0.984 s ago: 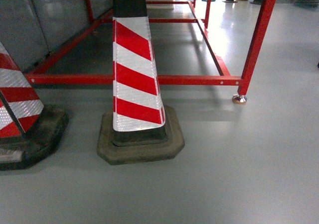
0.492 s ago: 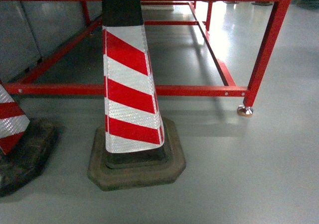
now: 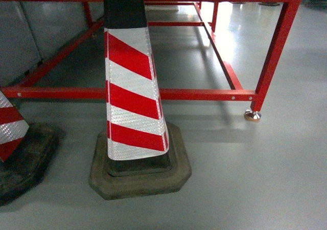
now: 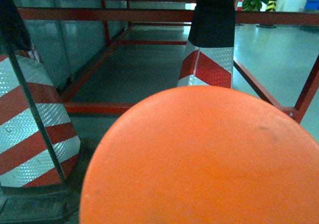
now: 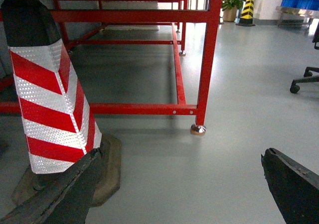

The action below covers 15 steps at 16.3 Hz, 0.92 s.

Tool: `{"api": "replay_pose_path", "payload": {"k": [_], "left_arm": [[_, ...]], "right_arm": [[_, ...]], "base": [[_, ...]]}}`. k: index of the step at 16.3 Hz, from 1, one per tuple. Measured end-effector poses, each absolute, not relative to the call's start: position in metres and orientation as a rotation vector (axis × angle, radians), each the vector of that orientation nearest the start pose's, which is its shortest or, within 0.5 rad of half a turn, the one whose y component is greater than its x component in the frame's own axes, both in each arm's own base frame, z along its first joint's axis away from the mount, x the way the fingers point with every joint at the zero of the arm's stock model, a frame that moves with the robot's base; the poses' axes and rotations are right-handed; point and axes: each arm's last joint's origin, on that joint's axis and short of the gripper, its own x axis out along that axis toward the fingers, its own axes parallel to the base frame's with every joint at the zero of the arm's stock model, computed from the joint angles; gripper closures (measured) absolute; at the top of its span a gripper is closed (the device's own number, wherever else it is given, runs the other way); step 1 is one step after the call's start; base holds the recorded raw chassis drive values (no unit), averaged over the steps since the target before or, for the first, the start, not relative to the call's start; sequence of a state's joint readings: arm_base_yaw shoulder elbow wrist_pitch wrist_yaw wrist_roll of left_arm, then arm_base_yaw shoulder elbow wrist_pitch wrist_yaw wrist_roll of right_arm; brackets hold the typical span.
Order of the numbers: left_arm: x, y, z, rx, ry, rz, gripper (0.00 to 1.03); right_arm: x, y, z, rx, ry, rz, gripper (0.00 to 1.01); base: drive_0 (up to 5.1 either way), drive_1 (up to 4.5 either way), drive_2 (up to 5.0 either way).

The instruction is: Pick capacitor and pack into box

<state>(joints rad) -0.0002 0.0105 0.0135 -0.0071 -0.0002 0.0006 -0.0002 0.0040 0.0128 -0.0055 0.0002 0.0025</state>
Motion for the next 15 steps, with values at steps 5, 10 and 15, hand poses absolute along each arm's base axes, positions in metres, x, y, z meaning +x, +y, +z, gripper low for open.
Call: {"api": "replay_pose_path", "payload": {"k": [5,10,15], "left_arm": [[0.0975,0.0000,0.1666,0.001,0.005,0.000,0.60],[0.0975,0.0000,0.1666,0.002,0.004,0.000,0.60],[0.0975,0.0000,0.1666,0.001,0.004,0.000,0.60]], "right_arm": [[0.0972,0.0000,0.1669,0.002,-0.002,0.000,0.03],[0.0972,0.0000,0.1669,0.004,-0.002,0.001,0.03],[0.0972,0.0000,0.1671,0.003,-0.004,0.000,0.03]], "base": [[0.0,0.00,0.0],[0.0,0.00,0.0],[0.0,0.00,0.0]]}}
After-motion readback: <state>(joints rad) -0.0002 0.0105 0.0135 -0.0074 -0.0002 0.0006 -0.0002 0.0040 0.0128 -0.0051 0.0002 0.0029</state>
